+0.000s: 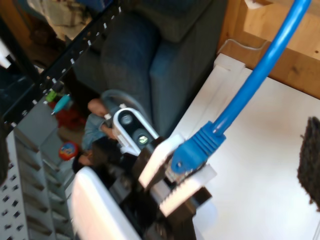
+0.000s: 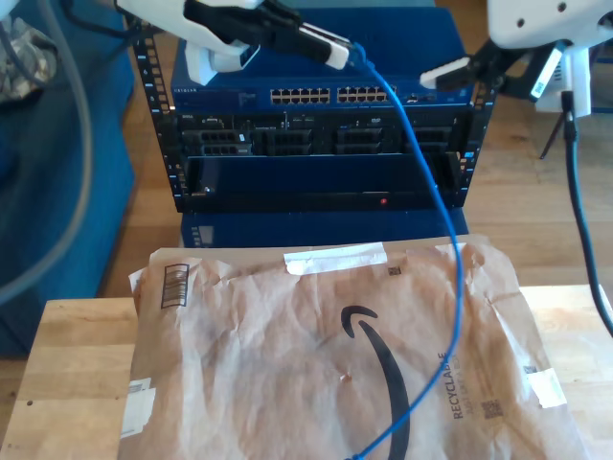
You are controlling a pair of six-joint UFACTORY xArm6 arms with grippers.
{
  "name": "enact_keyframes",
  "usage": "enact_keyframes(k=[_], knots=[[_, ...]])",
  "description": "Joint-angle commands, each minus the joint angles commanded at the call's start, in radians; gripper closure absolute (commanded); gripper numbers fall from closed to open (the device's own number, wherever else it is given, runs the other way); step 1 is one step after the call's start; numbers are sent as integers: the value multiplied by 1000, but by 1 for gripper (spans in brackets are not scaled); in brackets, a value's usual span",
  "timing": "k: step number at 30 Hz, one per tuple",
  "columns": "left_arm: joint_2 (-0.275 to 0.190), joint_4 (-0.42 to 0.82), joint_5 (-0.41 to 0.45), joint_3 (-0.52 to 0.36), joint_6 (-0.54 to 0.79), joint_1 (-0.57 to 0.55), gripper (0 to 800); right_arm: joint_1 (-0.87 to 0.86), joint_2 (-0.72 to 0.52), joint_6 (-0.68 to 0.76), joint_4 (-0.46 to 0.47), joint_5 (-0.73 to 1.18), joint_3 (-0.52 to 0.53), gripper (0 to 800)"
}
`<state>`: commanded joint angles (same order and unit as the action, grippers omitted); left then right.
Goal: Grab the cable and plug it in
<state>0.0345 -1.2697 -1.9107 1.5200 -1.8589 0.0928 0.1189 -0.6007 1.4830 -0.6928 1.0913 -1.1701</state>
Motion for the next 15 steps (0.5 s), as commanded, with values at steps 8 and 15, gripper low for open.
enact_keyframes(k=[8, 15], knots=[[55, -54, -60, 2, -138, 28, 791, 83, -43, -38, -2, -48, 25, 2], [91, -184, -141, 5, -164, 57, 779, 219, -68, -106, -5, -230, 163, 1]])
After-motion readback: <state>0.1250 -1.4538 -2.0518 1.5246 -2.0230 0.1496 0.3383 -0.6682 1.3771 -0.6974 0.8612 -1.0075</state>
